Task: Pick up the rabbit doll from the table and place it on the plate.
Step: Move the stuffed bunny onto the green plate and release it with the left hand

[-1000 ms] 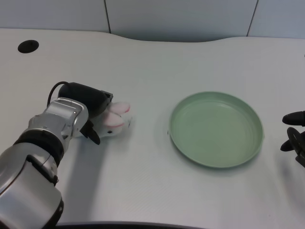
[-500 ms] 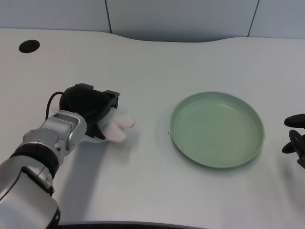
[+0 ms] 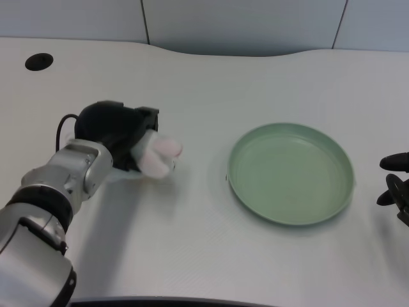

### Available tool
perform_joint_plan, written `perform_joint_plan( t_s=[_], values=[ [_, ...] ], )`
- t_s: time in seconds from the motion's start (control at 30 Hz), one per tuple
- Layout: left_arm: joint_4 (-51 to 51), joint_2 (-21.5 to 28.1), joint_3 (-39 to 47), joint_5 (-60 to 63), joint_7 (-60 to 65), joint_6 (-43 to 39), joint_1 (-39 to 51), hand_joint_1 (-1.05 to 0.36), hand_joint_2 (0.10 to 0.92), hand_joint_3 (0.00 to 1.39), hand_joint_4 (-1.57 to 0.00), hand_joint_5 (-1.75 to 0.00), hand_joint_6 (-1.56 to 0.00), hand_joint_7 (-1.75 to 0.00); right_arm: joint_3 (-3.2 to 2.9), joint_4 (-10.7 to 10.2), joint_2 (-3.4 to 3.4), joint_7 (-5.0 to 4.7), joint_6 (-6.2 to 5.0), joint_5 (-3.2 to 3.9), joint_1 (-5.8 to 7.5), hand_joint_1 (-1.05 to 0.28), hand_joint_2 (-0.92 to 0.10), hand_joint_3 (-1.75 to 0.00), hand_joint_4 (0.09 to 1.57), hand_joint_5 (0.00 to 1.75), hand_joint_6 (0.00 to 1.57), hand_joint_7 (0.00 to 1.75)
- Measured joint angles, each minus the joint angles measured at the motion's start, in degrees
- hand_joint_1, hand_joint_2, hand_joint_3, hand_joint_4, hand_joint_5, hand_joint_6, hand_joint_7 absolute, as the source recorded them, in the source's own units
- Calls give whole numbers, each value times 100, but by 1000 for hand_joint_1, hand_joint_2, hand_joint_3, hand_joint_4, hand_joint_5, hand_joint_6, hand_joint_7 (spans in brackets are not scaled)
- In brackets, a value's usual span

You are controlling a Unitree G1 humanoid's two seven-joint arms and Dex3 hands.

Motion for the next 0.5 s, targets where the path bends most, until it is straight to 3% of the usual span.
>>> perform_joint_plan(
  t_s=[0.2, 0.23, 0.37, 0.5],
  values=[
    [-60, -88, 274, -205, 255, -241, -380, -111, 869, 80, -783, -1746, -527, -1746, 1, 63, 0, 35, 11, 69, -114, -266, -921, -461, 396, 1630, 393, 1218],
    [-67, -119, 298, -232, 254, -276, -422, -120, 870, 78, -775, -1746, -523, -1746, 8, 56, 0, 17, 47, 63, -116, -264, -921, -467, 383, 1628, 388, 1221],
    [-87, -326, 397, -306, 246, -477, -614, -120, 867, 69, -833, -1746, -565, -1746, 90, -77, 10, -123, 363, 29, -120, -255, -921, -472, 325, 1598, 368, 1232],
    [-146, -604, 408, -304, 245, -620, -793, -115, 870, 72, -883, -1746, -604, -1746, 180, -142, 21, -174, 410, -32, -124, -264, -921, -450, 317, 1610, 356, 1243]
  ],
)
